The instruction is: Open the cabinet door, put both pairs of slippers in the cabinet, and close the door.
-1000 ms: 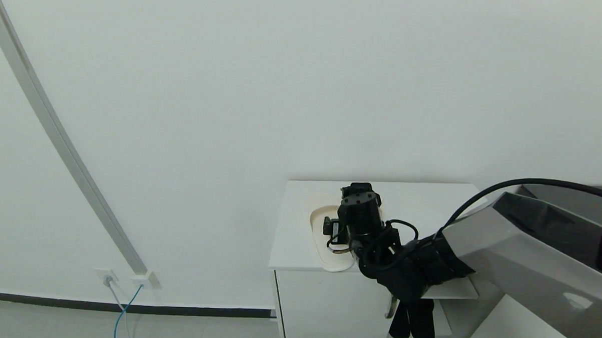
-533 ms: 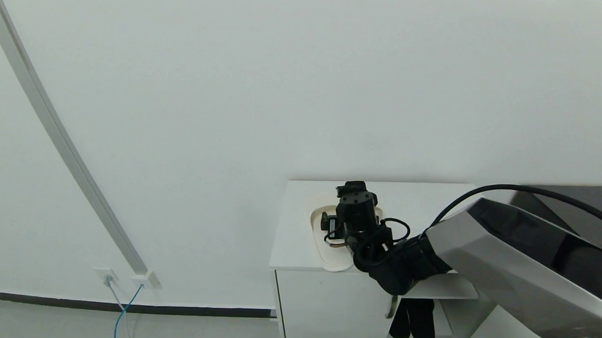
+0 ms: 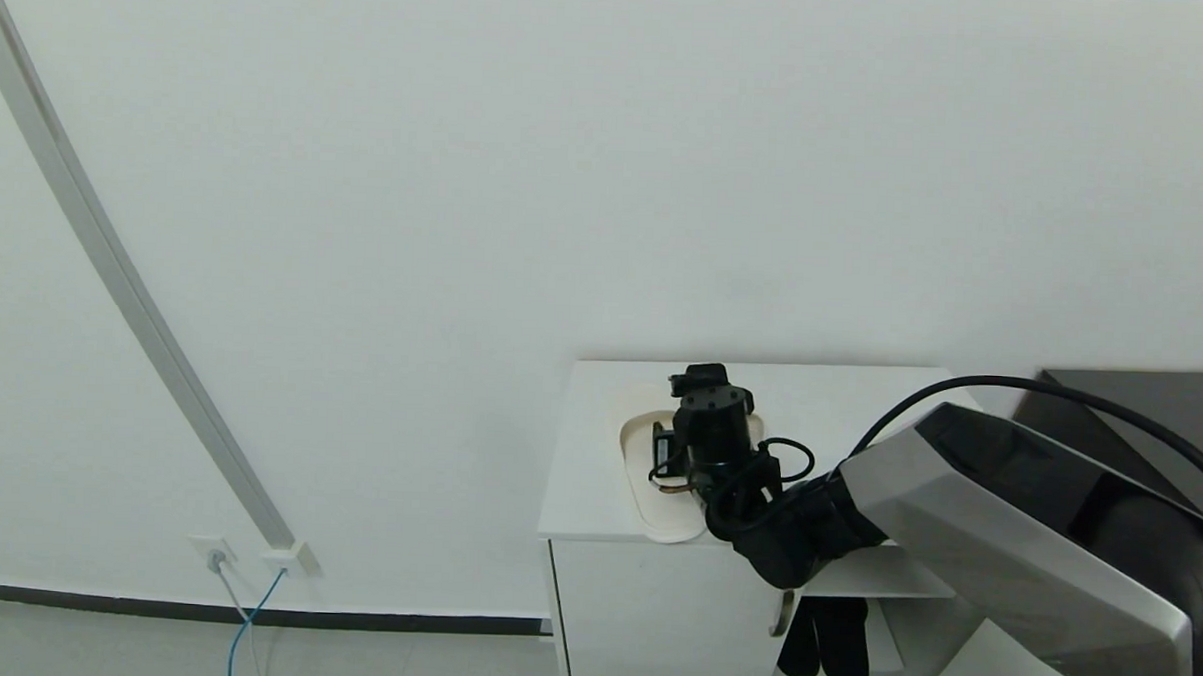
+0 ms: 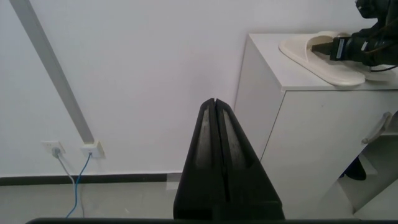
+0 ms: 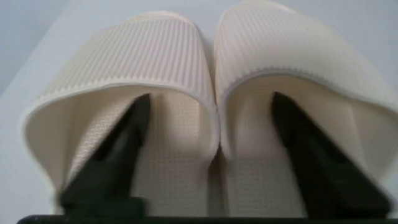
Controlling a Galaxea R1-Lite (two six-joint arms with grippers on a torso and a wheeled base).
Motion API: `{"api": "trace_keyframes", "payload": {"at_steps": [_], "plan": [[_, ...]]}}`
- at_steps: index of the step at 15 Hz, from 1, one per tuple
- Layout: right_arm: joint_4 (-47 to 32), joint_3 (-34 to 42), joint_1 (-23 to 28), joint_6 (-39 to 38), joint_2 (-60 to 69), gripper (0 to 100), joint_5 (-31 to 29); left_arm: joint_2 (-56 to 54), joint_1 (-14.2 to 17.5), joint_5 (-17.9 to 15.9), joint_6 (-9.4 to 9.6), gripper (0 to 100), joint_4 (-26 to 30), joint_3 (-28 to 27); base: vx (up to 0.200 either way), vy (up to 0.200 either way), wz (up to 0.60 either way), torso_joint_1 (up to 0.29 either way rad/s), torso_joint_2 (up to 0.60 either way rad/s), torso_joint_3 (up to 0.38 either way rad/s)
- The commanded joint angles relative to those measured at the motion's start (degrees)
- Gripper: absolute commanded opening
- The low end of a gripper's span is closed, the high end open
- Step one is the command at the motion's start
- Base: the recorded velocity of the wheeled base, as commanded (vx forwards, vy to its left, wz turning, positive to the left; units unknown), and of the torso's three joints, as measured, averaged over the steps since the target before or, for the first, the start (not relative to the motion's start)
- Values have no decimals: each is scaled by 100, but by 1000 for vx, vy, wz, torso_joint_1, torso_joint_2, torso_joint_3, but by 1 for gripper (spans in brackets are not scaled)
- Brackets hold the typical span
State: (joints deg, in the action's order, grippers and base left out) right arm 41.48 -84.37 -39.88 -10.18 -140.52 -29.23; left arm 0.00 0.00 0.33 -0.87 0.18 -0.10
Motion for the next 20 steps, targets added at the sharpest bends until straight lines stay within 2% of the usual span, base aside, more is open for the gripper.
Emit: {"api": "trace_keyframes", "payload": {"at_steps": [1,7,9,12,15,18,20], "plan": [[-9,-44,-3,-2,-10,0,14,0,0,11,-1,0,-1,1,0,0,0,0,0,0],[-18,131,41,-2,473,0,128,9,0,11,-1,0,-1,1,0,0,0,0,0,0],[-35,755,41,-2,1211,0,445,0,0,2,-1,0,-1,1,0,0,0,0,0,0],[-97,2100,6,-2,2591,0,1192,9,0,2,7,0,-1,1,0,0,0,0,0,0],[-501,3392,-126,69,4015,0,2088,9,0,2,7,0,-1,1,0,0,0,0,0,0],[-835,3779,-214,86,4797,0,2194,9,0,2,7,0,-1,1,0,0,0,0,0,0],[-923,4087,-258,403,5202,0,2299,9,0,-7,16,0,-1,1,0,0,0,0,0,0]]}}
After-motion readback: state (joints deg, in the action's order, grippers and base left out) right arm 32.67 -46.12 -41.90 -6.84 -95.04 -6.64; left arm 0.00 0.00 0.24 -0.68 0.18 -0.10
